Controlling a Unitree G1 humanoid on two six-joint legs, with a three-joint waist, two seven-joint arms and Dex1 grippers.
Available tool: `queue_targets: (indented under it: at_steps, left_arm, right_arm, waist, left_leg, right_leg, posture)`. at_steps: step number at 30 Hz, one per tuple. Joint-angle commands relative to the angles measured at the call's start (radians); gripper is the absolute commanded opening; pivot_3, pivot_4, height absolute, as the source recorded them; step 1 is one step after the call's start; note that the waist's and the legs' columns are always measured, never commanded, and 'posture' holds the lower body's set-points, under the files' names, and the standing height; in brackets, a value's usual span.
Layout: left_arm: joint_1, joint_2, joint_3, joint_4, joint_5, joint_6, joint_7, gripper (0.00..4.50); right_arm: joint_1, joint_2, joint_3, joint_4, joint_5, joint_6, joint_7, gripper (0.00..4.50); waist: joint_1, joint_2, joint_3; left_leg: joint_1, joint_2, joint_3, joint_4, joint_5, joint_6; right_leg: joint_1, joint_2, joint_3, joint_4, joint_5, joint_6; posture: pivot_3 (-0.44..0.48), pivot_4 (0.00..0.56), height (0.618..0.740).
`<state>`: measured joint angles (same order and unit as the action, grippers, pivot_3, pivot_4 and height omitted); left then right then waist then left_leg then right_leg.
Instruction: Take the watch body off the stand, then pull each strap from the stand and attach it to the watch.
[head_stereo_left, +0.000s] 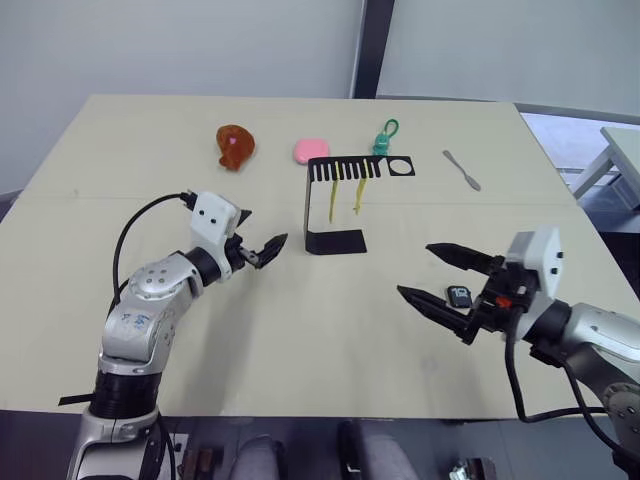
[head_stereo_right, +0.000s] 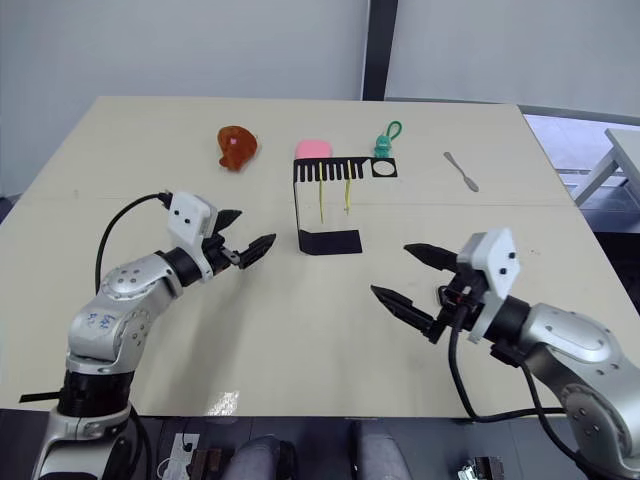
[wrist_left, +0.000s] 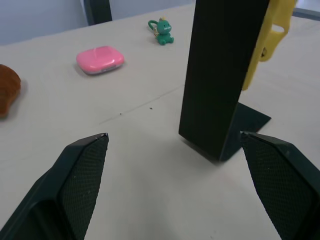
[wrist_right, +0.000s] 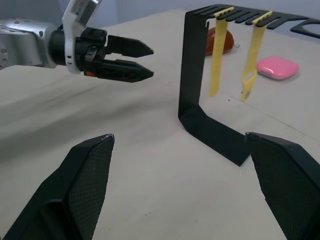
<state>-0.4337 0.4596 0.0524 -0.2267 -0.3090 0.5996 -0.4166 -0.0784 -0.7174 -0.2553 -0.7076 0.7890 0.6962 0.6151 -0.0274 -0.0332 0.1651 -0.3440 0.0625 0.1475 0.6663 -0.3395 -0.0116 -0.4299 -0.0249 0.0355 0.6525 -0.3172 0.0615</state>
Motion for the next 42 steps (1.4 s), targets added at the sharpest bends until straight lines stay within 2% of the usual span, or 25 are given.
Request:
queue_targets:
  at_steps: [1, 7, 11, 19, 33, 36, 39, 42]
  left_arm:
    - [-0.015, -0.018, -0.053, 0.014, 0.022, -0.038, -0.028, 4.50]
    - [-0.022, -0.052, -0.087, 0.026, 0.055, -0.054, -0.012, 4.50]
    - [-0.056, -0.115, -0.084, 0.070, 0.083, -0.041, 0.053, 4.50]
    - [-0.139, -0.213, -0.090, 0.220, 0.152, -0.070, 0.146, 4.50]
    - [-0.152, -0.273, -0.088, 0.263, 0.222, -0.137, 0.223, 4.50]
    - [-0.155, -0.277, -0.086, 0.267, 0.225, -0.143, 0.225, 3.66]
    - [-0.158, -0.281, -0.093, 0.278, 0.226, -0.136, 0.222, 2.18]
    - [-0.165, -0.287, -0.091, 0.294, 0.230, -0.137, 0.228, 2.18]
  right_arm:
    - [-0.047, 0.027, 0.069, 0.038, -0.067, -0.038, -0.027, 4.43]
    - [-0.118, 0.075, 0.138, 0.089, -0.130, -0.055, -0.045, 4.43]
    - [-0.140, 0.093, 0.157, 0.100, -0.152, -0.054, -0.046, 4.43]
    - [-0.150, 0.114, 0.178, 0.124, -0.186, -0.064, -0.032, 4.43]
    - [-0.152, 0.162, 0.200, 0.113, -0.228, -0.070, -0.054, 4.43]
    - [-0.151, 0.168, 0.200, 0.111, -0.233, -0.069, -0.052, 4.50]
    - [-0.160, 0.174, 0.200, 0.117, -0.240, -0.069, -0.053, 4.50]
    - [-0.172, 0.180, 0.201, 0.120, -0.244, -0.064, -0.055, 4.50]
  waist:
    - [-0.001, 0.000, 0.000]
    - [-0.002, 0.000, 0.000]
    - [0.001, 0.000, 0.000]
    - [-0.001, 0.000, 0.000]
    - [0.000, 0.000, 0.000]
    - [0.000, 0.000, 0.000]
    - [0.000, 0.000, 0.000]
    - [0.000, 0.000, 0.000]
  left_leg:
    - [0.000, 0.000, 0.000, 0.000, 0.000, 0.000]
    - [0.001, 0.001, 0.001, 0.000, 0.000, 0.000]
    - [0.000, 0.000, 0.001, 0.001, 0.000, 0.000]
    - [0.000, 0.000, 0.001, 0.001, 0.000, 0.000]
    - [0.000, 0.001, 0.001, 0.001, 0.000, 0.000]
    - [0.000, 0.001, 0.001, 0.001, 0.000, 0.000]
    - [0.000, 0.001, 0.001, 0.001, 0.000, 0.000]
    - [0.000, 0.001, 0.001, 0.001, 0.000, 0.000]
  right_leg:
    - [0.000, 0.000, 0.000, 0.000, 0.000, 0.000]
    - [0.000, 0.000, 0.000, 0.001, 0.000, 0.000]
    - [0.000, 0.000, 0.000, 0.001, 0.000, 0.000]
    - [0.000, 0.000, 0.000, 0.001, 0.000, 0.000]
    - [0.000, 0.000, 0.000, 0.001, 0.000, 0.000]
    - [0.000, 0.000, 0.000, 0.001, 0.000, 0.000]
    - [0.000, 0.000, 0.000, 0.001, 0.000, 0.000]
    - [0.000, 0.000, 0.000, 0.001, 0.000, 0.000]
  posture:
    - [0.000, 0.150, 0.740]
    - [0.000, 0.150, 0.740]
    - [0.000, 0.150, 0.740]
    - [0.000, 0.150, 0.740]
    - [0.000, 0.150, 0.740]
    - [0.000, 0.150, 0.740]
    - [0.000, 0.150, 0.740]
    - [0.000, 0.150, 0.740]
